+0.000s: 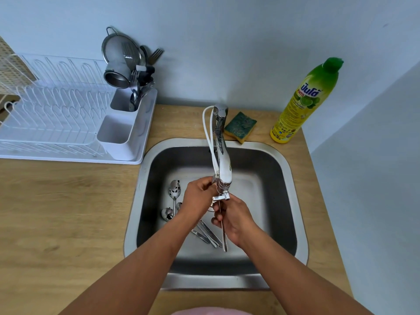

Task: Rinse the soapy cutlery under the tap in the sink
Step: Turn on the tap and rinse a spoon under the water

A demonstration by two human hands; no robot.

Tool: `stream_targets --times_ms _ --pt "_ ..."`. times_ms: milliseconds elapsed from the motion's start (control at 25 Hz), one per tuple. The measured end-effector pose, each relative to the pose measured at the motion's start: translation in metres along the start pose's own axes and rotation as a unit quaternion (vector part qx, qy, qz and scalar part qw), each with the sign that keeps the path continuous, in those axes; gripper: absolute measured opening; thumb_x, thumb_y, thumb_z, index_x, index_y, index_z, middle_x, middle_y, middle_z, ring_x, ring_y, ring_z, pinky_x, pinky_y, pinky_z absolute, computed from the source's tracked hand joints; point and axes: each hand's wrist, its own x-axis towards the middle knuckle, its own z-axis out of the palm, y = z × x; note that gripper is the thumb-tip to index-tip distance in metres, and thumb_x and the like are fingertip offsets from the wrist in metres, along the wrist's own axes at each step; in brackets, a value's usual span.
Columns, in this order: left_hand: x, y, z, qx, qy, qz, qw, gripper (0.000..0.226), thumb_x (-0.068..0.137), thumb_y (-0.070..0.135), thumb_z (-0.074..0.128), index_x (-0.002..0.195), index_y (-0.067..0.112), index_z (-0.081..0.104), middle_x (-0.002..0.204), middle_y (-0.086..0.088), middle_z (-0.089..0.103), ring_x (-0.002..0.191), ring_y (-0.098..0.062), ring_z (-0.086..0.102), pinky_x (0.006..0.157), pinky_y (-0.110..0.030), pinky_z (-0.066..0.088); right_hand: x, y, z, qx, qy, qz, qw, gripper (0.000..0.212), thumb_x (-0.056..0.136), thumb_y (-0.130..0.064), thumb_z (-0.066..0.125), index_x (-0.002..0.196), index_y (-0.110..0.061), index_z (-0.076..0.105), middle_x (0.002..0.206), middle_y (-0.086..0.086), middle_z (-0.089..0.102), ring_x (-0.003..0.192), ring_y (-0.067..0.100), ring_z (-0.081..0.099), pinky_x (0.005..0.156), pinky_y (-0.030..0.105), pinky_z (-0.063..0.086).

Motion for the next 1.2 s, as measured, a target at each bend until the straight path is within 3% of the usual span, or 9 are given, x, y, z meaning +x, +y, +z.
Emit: stream_targets --times_ms 120,200,280,400,520,720,920,1040,1200 --pt "0.000 0.003 -0.001 0.021 -0.011 0.003 1.000 0.014 0.094 0.020 0.070 0.090 0.019 0.084 0.081 -0.004 0.081 0.073 -0.014 0.074 0.073 -0.033 0.060 0.003 0.000 -0.004 0.046 -0.021 -0.021 0.999 0.025 0.102 -0.014 0.050 0.095 -0.011 0.074 0.063 0.003 0.064 0.046 0.012 0.050 0.049 0.028 0.046" --pt "-0.002 0.005 -0.002 0.027 -0.027 0.002 0.999 0.016 0.094 0.023 0.070 0.089 0.028 0.084 0.084 -0.003 0.082 0.075 -0.011 0.074 0.072 -0.026 0.058 0.003 0.000 -0.008 0.035 -0.028 -0.016 0.999 0.025 0.102 -0.017 0.051 0.086 -0.011 0.070 0.054 0.000 0.050 0.039 0.010 0.036 0.041 0.023 0.033" --pt "-0.005 0.005 -0.004 -0.001 -0.034 0.017 0.999 0.026 0.093 0.012 0.069 0.086 0.033 0.084 0.087 -0.008 0.081 0.072 -0.013 0.072 0.061 -0.022 0.057 0.001 0.004 -0.008 -0.007 -0.032 0.005 0.999 0.030 0.102 -0.025 0.055 0.080 -0.010 0.068 0.051 0.000 0.041 0.038 0.010 0.027 0.038 0.022 0.024" --pt "-0.004 0.002 -0.009 -0.002 -0.013 0.018 1.000 0.027 0.089 0.001 0.067 0.093 0.023 0.083 0.085 -0.007 0.082 0.071 -0.017 0.074 0.056 -0.022 0.056 -0.004 0.009 -0.005 -0.003 -0.054 0.023 0.998 0.019 0.100 -0.022 0.060 0.089 -0.012 0.072 0.059 0.002 0.058 0.040 0.011 0.035 0.041 0.024 0.031" --pt "-0.004 -0.003 -0.016 -0.031 -0.001 -0.026 0.999 0.024 0.090 0.008 0.070 0.113 0.014 0.075 0.093 -0.009 0.082 0.077 -0.020 0.073 0.070 -0.032 0.058 -0.002 0.006 0.005 0.070 -0.073 0.050 0.994 0.023 0.101 -0.020 0.052 0.086 -0.016 0.069 0.065 0.003 0.064 0.040 0.010 0.038 0.042 0.021 0.034" --pt "-0.006 -0.010 -0.028 -0.086 0.006 -0.067 0.994 0.022 0.094 0.018 0.070 0.112 0.007 0.075 0.099 -0.016 0.077 0.086 -0.023 0.070 0.081 -0.037 0.052 0.003 0.001 0.014 0.094 -0.045 0.049 0.993 0.014 0.098 -0.016 0.057 0.096 -0.016 0.070 0.067 -0.001 0.068 0.047 0.008 0.050 0.052 0.023 0.041" --pt "-0.006 0.000 -0.023 -0.109 0.003 -0.110 0.988 0.023 0.095 0.009 0.056 0.106 0.001 0.073 0.091 -0.016 0.075 0.075 -0.022 0.070 0.067 -0.027 0.055 0.006 0.001 0.005 0.064 -0.043 -0.024 0.997 0.023 0.095 -0.003 0.060 0.115 -0.010 0.068 0.074 0.002 0.072 0.053 0.009 0.059 0.052 0.022 0.050" --pt "-0.012 -0.002 -0.020 -0.115 -0.002 -0.117 0.986 0.022 0.092 0.016 0.058 0.099 0.006 0.075 0.092 -0.012 0.078 0.081 -0.023 0.073 0.072 -0.031 0.055 0.000 0.009 -0.012 0.036 -0.052 -0.044 0.997 0.011 0.098 -0.016 0.063 0.105 -0.010 0.070 0.074 0.003 0.070 0.054 0.010 0.059 0.056 0.024 0.051" --pt "-0.018 -0.009 -0.017 -0.095 -0.069 -0.097 0.988 0.014 0.087 0.017 0.070 0.095 0.015 0.082 0.088 -0.006 0.081 0.077 -0.015 0.076 0.075 -0.028 0.056 -0.011 0.022 -0.024 0.055 -0.041 -0.073 0.995 0.008 0.094 -0.024 0.069 0.089 -0.018 0.069 0.078 0.002 0.072 0.065 0.012 0.062 0.064 0.027 0.049"
